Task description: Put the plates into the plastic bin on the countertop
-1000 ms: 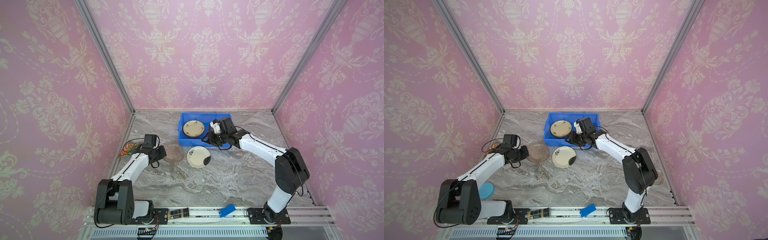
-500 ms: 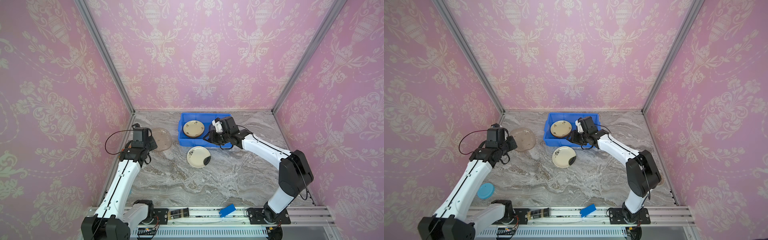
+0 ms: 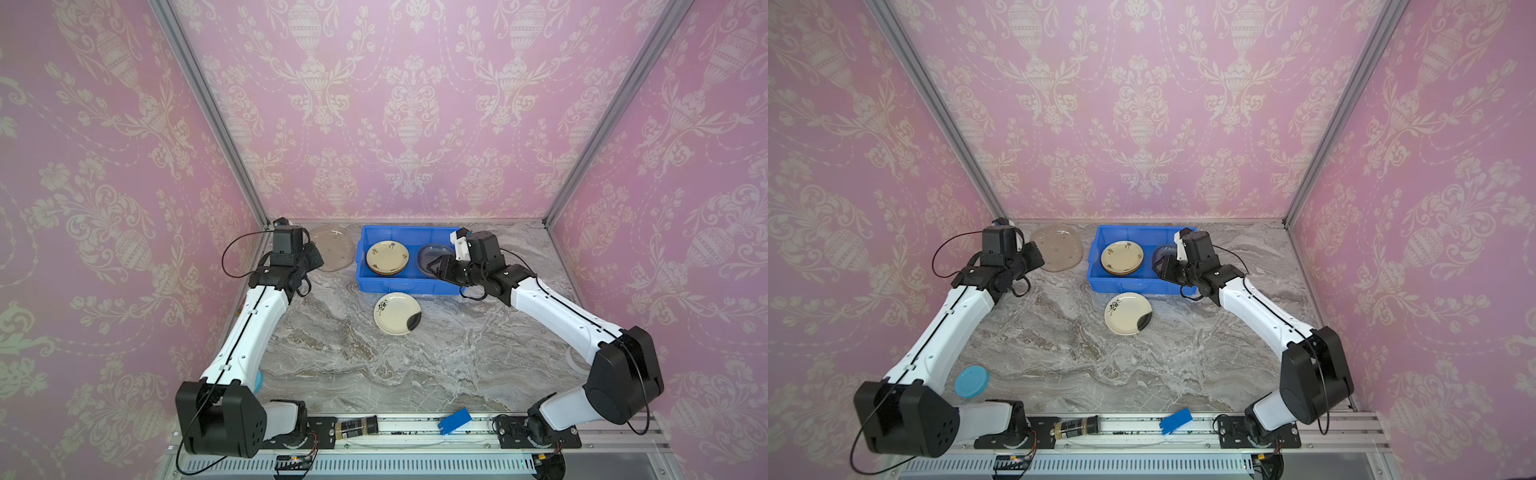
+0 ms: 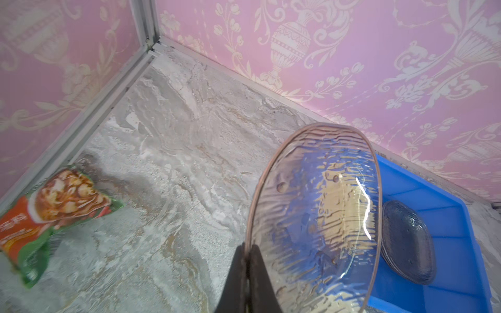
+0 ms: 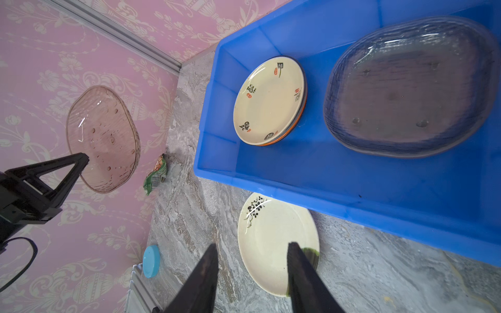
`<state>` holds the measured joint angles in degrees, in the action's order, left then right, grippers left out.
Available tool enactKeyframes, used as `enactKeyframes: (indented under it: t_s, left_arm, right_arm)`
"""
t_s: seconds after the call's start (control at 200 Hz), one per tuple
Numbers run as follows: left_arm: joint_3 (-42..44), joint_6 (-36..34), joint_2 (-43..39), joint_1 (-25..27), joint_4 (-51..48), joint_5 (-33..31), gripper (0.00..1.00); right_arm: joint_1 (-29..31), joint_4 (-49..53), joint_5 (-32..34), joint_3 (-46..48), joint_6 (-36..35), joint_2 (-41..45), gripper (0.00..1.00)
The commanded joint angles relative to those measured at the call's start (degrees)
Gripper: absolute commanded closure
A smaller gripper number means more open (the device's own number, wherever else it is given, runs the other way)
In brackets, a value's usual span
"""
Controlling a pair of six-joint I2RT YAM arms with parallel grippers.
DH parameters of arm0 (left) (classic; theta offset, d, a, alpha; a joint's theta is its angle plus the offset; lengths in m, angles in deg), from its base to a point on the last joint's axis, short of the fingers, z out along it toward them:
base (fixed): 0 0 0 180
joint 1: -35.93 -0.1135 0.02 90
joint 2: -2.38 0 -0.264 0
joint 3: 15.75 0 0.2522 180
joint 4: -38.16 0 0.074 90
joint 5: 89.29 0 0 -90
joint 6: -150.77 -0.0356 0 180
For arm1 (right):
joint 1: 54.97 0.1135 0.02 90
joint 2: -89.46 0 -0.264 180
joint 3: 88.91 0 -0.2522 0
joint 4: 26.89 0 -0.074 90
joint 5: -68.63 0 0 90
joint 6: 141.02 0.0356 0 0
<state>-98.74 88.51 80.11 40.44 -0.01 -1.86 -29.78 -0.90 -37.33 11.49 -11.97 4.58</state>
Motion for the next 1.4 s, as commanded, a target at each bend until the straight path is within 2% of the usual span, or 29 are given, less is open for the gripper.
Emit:
enactKeyframes:
  t_s: [0.0, 0.19, 0.445, 0.595, 0.771, 0.996, 1.286, 1.391]
  left_arm:
    - [-6.65, 1.09, 5.94, 3.91, 4.34, 4.82, 1.0]
    - [-16.64, 2.05, 16.29, 9.92, 5.09, 9.69, 1.0]
    - [-21.27, 3.63, 22.37, 15.92, 6.97, 15.09, 1.0]
    - [-24.77, 2.84, 26.56, 18.52, 5.87, 17.44, 1.0]
    - [-30.25, 1.25, 33.31, 19.7, 4.56, 20.29, 1.0]
    - [-41.18, -2.08, 43.2, 19.7, -0.22, 20.93, 1.0]
    - [-53.12, 1.69, 55.24, 20.26, -5.56, 22.49, 1.0]
    - [-53.67, 1.78, 57.04, 21.01, -5.12, 21.74, 1.0]
  right_arm:
    - [-0.54, -1.73, 3.0, 1.81, -1.01, 3.33, 0.57]
    - [-1.01, -0.63, 5.73, 4.58, -1.17, 7.73, 0.56]
    - [-1.53, 0.94, 5.98, 8.44, -1.46, 11.23, 0.57]
    - [-4.87, 1.46, 3.7, 10.53, -1.34, 12.59, 0.56]
    - [-8.59, 3.03, 2.84, 10.47, -2.16, 13.36, 0.56]
    - [-11.31, 2.56, 0.29, 7.55, -1.03, 8.02, 0.56]
    - [-11.92, 1.97, -1.4, 6.11, 0.32, 3.37, 0.56]
    - [-11.92, 2.0, -2.05, 6.36, 0.9, 2.73, 0.56]
